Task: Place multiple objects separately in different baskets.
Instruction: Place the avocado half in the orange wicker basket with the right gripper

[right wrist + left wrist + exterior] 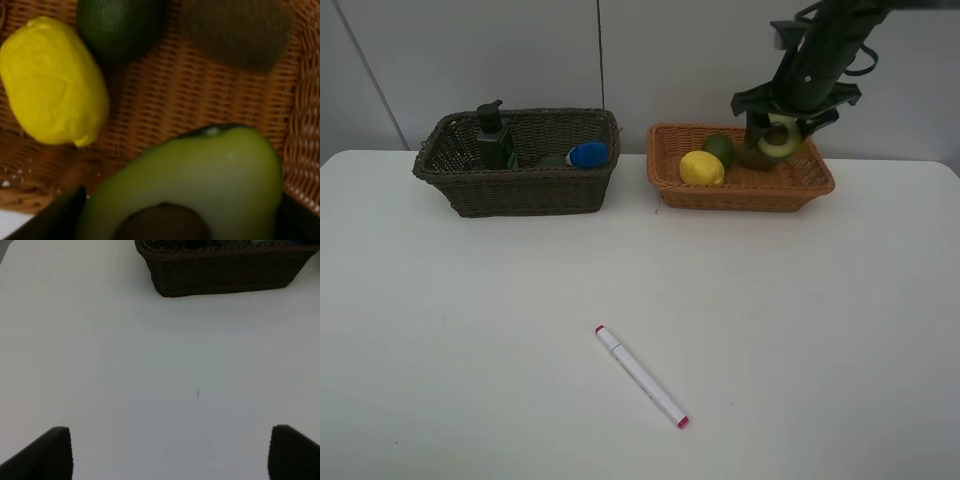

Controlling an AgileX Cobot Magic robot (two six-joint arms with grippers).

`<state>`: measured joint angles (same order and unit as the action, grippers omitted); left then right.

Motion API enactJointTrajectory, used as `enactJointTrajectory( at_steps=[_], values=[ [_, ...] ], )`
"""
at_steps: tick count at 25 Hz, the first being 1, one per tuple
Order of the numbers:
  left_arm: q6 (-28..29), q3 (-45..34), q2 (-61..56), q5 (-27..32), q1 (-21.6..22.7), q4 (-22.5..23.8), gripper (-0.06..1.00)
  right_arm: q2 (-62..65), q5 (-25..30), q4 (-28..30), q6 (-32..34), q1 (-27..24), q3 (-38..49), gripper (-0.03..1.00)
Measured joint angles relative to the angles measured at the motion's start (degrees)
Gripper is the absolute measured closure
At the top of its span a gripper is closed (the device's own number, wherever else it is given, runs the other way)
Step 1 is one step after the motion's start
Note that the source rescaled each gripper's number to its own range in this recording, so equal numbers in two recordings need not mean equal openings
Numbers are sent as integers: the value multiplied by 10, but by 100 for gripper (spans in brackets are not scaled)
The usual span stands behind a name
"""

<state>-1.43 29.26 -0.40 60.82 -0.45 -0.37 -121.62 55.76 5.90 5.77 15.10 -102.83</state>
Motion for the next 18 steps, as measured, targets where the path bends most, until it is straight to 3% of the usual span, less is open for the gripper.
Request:
enactJointTrajectory(
  at_steps=[6,11,18],
  values=[
    [0,0,0,0,0,0,-5,-55,-3,21,-1,0,-31,28],
    [0,0,0,0,0,0,-5,-65,-17,32,-1,0,-32,3],
    [0,0,0,0,0,0,-5,-62,15,5,-1,0,-35,-3]
  ],
)
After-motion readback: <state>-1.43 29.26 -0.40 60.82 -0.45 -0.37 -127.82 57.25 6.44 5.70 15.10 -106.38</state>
